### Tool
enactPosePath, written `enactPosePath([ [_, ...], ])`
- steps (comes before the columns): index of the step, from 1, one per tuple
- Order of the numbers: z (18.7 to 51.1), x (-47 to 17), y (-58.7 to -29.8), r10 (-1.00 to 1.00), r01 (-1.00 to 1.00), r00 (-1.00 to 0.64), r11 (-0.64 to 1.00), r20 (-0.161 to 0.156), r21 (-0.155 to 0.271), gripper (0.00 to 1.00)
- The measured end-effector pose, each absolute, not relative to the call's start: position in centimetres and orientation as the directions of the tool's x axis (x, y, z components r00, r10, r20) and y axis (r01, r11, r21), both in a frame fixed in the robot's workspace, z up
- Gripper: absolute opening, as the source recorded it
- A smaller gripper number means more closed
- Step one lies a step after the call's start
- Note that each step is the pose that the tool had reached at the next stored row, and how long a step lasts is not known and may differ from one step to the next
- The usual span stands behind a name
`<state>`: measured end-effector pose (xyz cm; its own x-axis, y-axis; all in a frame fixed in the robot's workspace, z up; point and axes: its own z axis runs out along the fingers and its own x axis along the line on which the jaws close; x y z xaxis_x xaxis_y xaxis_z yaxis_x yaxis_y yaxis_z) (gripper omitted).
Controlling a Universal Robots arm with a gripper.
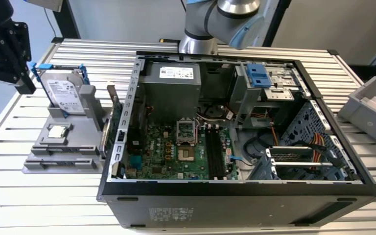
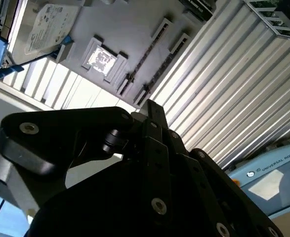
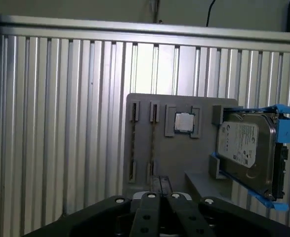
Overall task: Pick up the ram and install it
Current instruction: 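Pick up the ram and move it above insertion slot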
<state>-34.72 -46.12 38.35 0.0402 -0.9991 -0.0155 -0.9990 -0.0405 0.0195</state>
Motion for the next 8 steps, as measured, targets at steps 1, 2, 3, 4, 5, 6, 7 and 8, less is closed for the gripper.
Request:
enactPosePath([
  [1, 38.35, -34.72, -46.12, -0.999, -0.999, 0.04, -0.041, -0.016, 0.019, 0.0],
  [2, 38.35, -34.72, -46.12, -0.999, -0.999, 0.04, -0.04, -0.016, 0.019, 0.0],
  [3, 38.35, -34.72, -46.12, -0.999, -0.999, 0.04, -0.04, -0.016, 0.019, 0.0],
  [4, 38.35, -34.72, -46.12, -0.999, -0.999, 0.04, -0.04, -0.015, 0.019, 1.0],
  [5, 38.35, -34.72, -46.12, -0.999, -0.999, 0.04, -0.041, -0.016, 0.019, 1.0],
  [6, 38.35, -34.72, -46.12, -0.999, -0.999, 0.04, -0.04, -0.015, 0.019, 1.0],
  [7, 38.35, -34.72, -46.12, -0.999, -0.999, 0.04, -0.041, -0.015, 0.019, 1.0],
  [8, 38.35, -34.72, -46.12, -0.999, -0.999, 0.04, -0.041, -0.015, 0.019, 1.0],
])
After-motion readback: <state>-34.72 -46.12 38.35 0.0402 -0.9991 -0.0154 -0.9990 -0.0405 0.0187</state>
